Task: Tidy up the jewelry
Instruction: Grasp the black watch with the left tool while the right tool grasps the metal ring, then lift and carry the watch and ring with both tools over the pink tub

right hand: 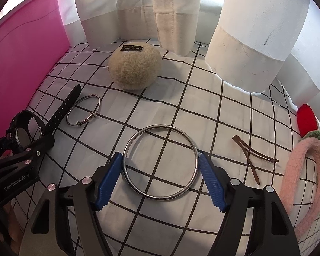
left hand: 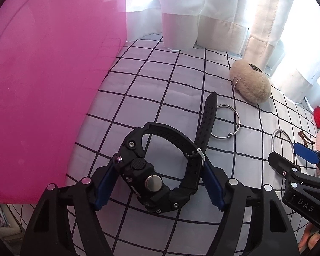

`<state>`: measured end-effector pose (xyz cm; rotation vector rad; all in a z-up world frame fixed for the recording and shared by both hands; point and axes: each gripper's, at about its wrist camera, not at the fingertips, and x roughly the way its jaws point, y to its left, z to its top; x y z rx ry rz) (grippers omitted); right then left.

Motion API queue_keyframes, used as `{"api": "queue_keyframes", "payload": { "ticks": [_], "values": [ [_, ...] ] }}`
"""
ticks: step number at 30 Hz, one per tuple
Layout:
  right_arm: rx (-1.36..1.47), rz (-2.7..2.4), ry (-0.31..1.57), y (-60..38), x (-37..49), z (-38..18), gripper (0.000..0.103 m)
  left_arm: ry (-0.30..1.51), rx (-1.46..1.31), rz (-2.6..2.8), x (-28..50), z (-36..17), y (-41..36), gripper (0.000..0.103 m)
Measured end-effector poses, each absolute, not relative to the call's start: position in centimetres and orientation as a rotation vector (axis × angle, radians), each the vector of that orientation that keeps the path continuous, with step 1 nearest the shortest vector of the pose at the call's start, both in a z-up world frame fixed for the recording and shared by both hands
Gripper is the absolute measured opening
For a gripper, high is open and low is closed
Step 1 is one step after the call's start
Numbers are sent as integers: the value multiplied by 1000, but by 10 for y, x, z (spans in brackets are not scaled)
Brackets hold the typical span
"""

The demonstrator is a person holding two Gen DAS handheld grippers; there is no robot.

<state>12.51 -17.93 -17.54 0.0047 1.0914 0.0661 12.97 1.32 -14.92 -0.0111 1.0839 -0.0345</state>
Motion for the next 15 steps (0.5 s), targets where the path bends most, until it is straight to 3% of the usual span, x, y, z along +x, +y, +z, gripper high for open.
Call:
{"api": "queue_keyframes", "payload": {
  "ticks": [15],
  "values": [
    [40, 74, 1055, -188, 98, -156, 71, 1033, 8, -57, 114, -124, 10, 70]
  ]
}}
